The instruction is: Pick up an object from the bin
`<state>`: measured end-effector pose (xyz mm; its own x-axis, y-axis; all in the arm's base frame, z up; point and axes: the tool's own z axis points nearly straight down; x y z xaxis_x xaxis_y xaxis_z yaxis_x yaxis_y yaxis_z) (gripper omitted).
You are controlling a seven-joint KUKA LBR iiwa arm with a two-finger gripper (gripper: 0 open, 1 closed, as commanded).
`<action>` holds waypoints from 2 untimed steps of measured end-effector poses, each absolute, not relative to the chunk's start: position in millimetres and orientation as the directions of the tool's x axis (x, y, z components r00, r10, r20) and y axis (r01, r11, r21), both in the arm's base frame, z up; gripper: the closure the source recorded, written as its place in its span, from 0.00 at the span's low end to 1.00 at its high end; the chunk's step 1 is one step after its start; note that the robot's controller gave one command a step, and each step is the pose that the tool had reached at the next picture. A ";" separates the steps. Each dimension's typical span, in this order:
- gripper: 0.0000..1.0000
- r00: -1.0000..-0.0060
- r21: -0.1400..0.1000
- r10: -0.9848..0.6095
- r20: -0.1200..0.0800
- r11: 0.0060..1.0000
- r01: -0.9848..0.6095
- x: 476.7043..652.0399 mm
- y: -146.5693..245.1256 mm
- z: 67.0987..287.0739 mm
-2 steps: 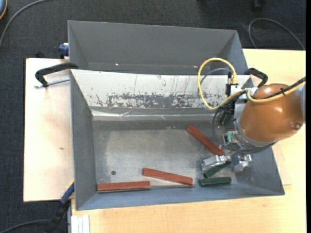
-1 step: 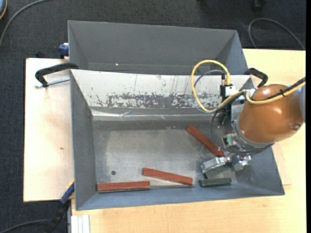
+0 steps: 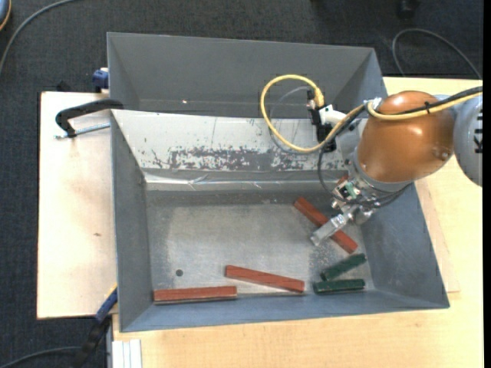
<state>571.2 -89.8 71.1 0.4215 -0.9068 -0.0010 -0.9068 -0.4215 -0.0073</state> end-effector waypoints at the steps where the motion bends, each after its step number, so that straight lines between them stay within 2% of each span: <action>1: 1.00 0.421 -0.002 -0.907 -0.003 -0.421 -0.907 570.0 -90.2 70.6; 2: 1.00 0.513 -0.011 -0.859 0.006 -0.513 -0.858 601.3 -107.0 201.4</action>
Offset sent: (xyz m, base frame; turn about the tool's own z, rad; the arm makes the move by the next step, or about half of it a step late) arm 0.0000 0.0000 0.0000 0.0000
